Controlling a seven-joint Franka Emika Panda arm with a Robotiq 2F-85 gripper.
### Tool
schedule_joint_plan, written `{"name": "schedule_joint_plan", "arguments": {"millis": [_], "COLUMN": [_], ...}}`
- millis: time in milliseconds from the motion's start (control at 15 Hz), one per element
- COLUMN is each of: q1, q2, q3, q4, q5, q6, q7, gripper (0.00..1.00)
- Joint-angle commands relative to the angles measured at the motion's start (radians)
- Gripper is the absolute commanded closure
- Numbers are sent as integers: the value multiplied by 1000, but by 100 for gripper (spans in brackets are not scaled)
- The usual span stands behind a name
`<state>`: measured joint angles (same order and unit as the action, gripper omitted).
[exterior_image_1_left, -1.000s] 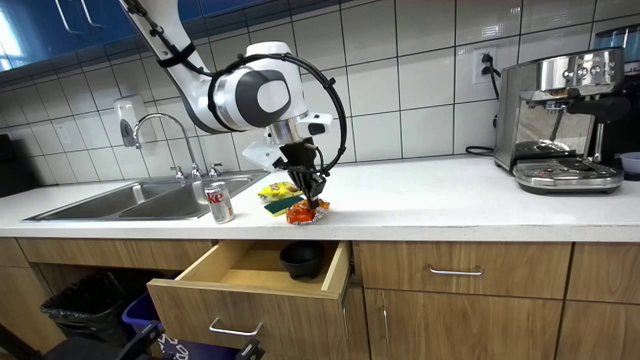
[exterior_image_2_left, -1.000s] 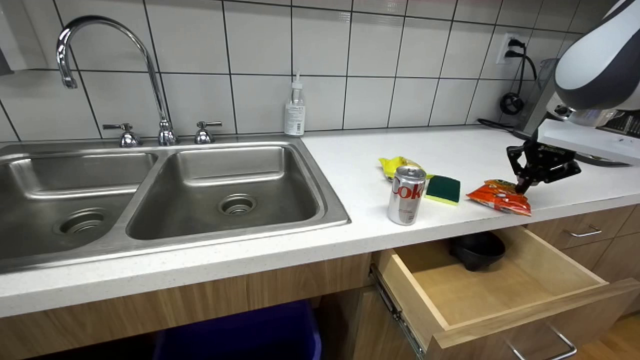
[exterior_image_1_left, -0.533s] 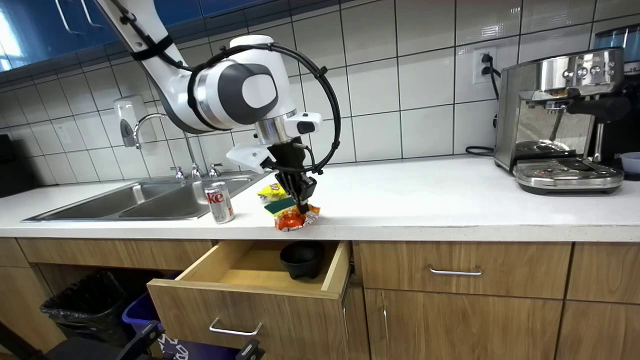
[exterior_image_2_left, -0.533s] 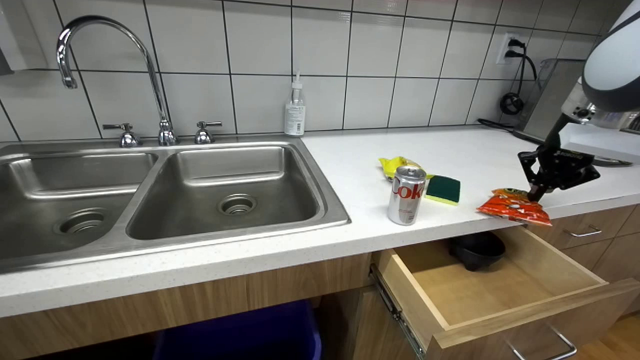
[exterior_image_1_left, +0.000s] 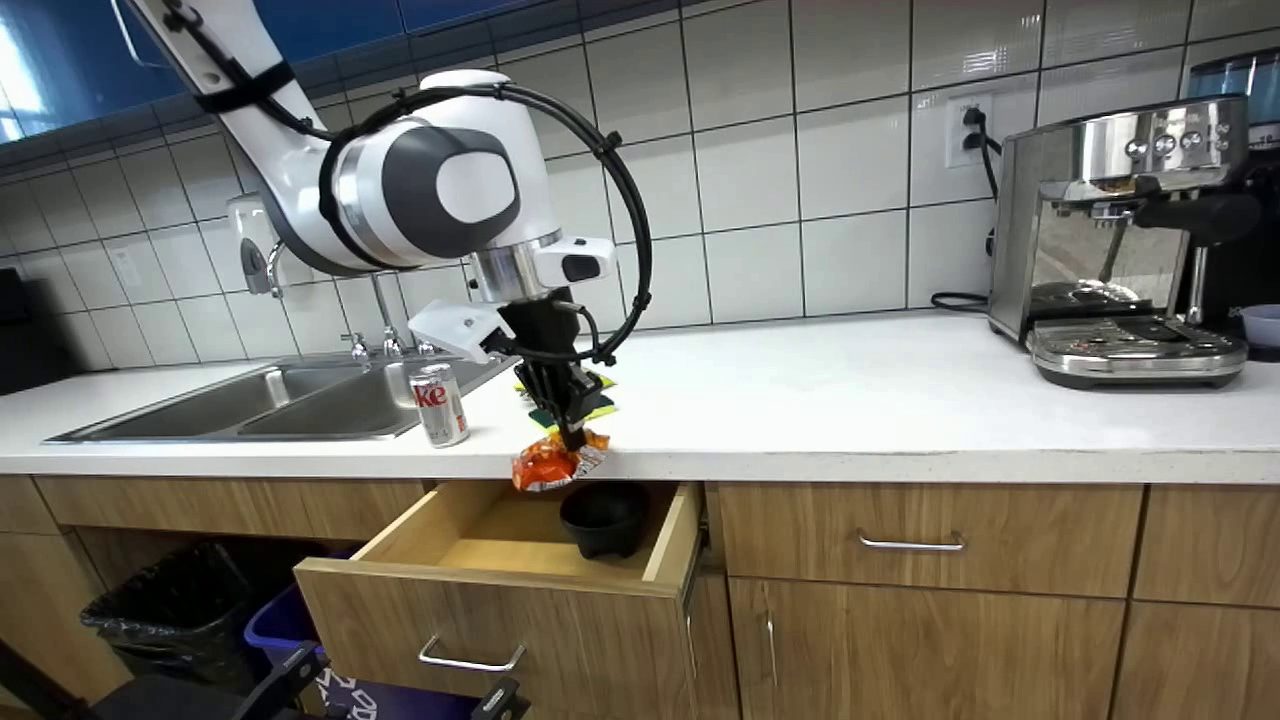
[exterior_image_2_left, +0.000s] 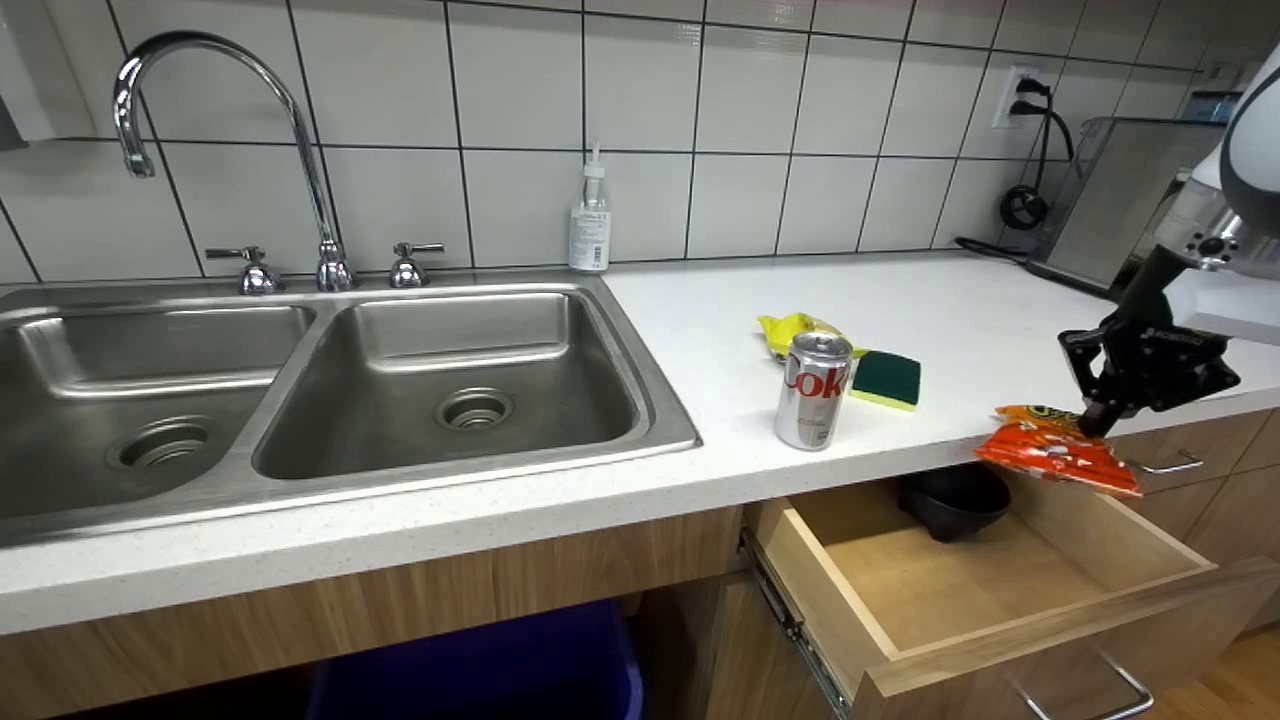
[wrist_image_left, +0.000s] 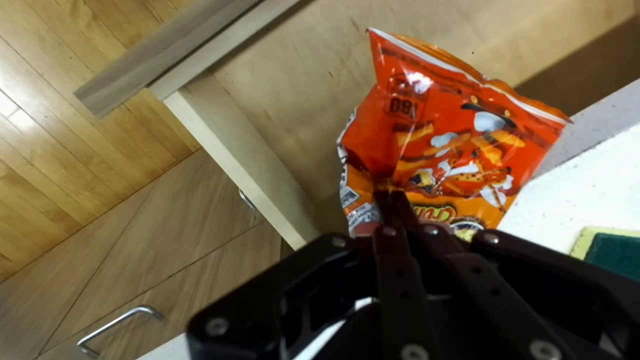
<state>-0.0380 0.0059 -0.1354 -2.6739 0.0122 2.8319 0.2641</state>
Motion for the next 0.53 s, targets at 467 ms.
{"name": "schedule_joint_plan", "arguments": {"millis": [467], "q1": [-37], "q2": [-71], "q3": [14], "q4": [-88], "q5": [13], "q6": [-81], "q7": [-24], "gripper": [100]}}
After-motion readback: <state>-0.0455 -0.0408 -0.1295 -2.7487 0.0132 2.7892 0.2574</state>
